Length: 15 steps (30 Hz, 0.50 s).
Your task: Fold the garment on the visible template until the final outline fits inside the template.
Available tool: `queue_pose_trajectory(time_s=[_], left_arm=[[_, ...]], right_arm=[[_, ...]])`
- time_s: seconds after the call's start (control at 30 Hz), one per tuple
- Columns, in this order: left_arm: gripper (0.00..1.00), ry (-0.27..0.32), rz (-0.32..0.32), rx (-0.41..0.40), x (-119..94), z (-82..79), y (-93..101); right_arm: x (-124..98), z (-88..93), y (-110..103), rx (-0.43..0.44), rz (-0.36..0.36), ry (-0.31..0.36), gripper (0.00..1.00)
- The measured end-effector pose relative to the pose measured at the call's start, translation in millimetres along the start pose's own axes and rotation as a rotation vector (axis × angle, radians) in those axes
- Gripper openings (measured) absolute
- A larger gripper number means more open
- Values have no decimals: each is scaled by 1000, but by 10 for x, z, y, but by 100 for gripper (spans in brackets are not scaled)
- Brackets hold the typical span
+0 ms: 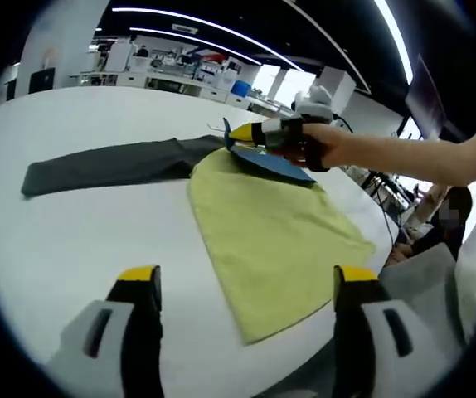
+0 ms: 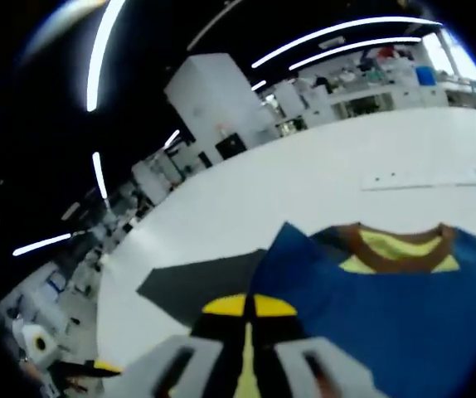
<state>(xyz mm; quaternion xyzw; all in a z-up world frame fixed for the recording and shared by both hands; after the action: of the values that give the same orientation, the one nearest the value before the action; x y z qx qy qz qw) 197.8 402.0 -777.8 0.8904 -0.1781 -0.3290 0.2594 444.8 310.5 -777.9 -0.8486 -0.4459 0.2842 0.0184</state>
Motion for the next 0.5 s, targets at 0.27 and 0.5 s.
queue_pose_trajectory(time_s=[0.27,0.5], left_arm=[[82,6,-9,-6,-13,-11,-14],[82,12,-11,-10,-6,-33,-17]], right_arm=[[157,138,1,2,-9,-48,0],[177,160,-9,-10,-16,-80,0]])
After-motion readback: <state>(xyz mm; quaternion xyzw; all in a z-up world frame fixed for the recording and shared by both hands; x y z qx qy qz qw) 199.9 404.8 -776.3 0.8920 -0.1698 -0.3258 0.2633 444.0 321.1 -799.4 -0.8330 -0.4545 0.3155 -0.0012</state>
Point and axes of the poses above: the point that each gripper's makers call its tool centre point, and the gripper's own axes: x roughly forward along the fingers, y roughly to its right, z roughly out of its underside, the point moved 3 cm from there along -x, roughly backward along the fingers, and after that the axes turned 15 degrees about -x, right-handed, at the moved point
